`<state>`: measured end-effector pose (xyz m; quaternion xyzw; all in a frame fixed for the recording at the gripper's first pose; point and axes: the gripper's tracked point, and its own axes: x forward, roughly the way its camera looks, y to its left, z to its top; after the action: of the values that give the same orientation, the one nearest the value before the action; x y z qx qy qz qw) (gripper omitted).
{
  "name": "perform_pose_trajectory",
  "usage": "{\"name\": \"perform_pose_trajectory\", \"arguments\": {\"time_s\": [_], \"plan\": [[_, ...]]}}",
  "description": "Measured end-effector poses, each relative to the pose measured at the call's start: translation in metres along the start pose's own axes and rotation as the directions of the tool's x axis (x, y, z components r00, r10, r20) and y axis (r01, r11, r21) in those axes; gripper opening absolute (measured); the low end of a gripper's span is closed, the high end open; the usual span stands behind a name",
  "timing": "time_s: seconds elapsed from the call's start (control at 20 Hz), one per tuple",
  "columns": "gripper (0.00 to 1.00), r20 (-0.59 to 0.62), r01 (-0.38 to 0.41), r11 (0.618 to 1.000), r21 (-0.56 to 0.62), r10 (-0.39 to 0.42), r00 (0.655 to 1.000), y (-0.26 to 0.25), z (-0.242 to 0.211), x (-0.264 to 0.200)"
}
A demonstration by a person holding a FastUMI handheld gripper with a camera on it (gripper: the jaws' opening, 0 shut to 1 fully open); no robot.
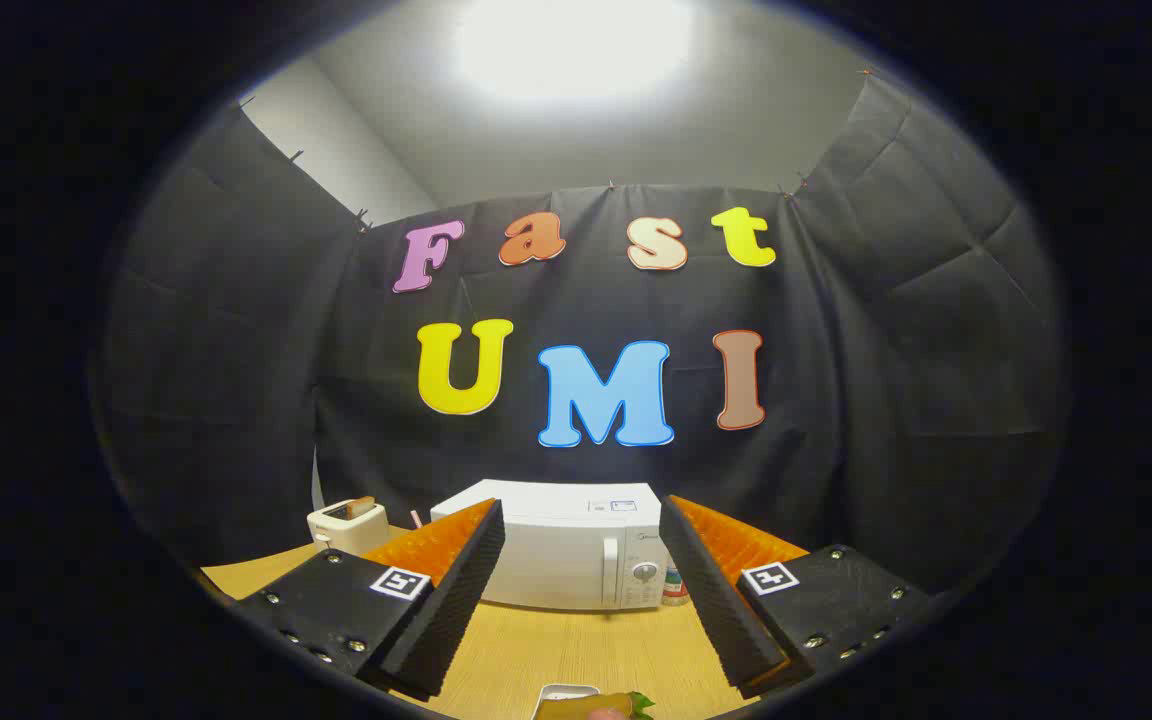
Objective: Open the microwave, put the food inside, and close the microwave door.
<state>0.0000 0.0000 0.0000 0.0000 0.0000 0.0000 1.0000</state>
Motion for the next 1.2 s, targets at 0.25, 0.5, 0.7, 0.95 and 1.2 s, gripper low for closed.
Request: {"name": "perform_pose_trajectory", "arguments": {"time_s": [0.25,0.5,0.7,0.95,1.2], "plan": [[0.98,-0.027,0.020,1.000,0.015,-0.020,0.999,-0.004,-0.015,0.010],[0.98,-0.045,0.035,0.999,0.011,-0.034,0.998,-0.011,-0.029,0.033],[0.98,-0.053,0.028,1.000,-0.001,-0.028,0.998,-0.017,-0.037,0.062],[0.98,-0.066,0.029,1.000,-0.001,-0.029,0.997,-0.032,-0.056,0.112],[0.98,-0.120,0.016,1.000,0.004,-0.016,0.993,-0.049,-0.092,0.166]]}}
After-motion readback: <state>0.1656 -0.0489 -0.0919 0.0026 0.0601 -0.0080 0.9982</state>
